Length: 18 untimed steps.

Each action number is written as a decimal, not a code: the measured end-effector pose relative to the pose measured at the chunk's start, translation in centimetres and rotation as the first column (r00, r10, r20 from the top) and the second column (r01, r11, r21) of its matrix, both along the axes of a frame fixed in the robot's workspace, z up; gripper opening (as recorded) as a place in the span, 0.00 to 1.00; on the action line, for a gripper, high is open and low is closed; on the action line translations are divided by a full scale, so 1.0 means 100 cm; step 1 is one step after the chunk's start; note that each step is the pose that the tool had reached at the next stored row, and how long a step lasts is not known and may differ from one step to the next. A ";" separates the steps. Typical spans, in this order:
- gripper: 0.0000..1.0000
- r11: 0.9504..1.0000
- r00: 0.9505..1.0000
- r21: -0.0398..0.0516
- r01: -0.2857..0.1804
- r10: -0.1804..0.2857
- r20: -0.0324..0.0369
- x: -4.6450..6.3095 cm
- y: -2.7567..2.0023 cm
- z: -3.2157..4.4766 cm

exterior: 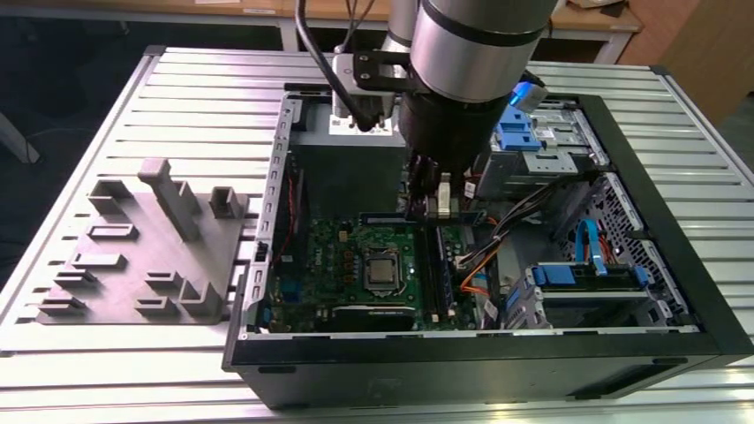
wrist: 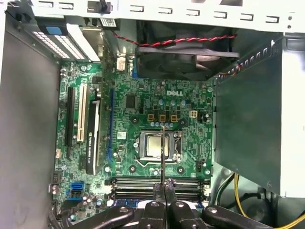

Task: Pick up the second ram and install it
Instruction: 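Pick up the second ram and move it above second insertion slot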

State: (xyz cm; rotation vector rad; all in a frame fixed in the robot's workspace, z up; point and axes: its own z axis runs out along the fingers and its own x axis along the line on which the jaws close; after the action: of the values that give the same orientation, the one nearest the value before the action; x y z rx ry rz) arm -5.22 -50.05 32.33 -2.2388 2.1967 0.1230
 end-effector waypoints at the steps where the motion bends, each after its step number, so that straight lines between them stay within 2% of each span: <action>1: 0.08 1.000 1.000 0.000 0.000 0.000 0.000 0.000 0.0006 -0.0005; 5: 0.08 1.000 1.000 0.000 0.000 0.000 0.000 0.000 0.0024 -0.0028; 18: 0.08 1.000 1.000 0.000 0.000 0.000 0.000 0.000 0.0024 -0.0111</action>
State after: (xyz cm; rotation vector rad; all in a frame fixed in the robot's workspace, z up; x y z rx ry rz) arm -5.23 -49.80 31.22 -2.2386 2.1969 0.1231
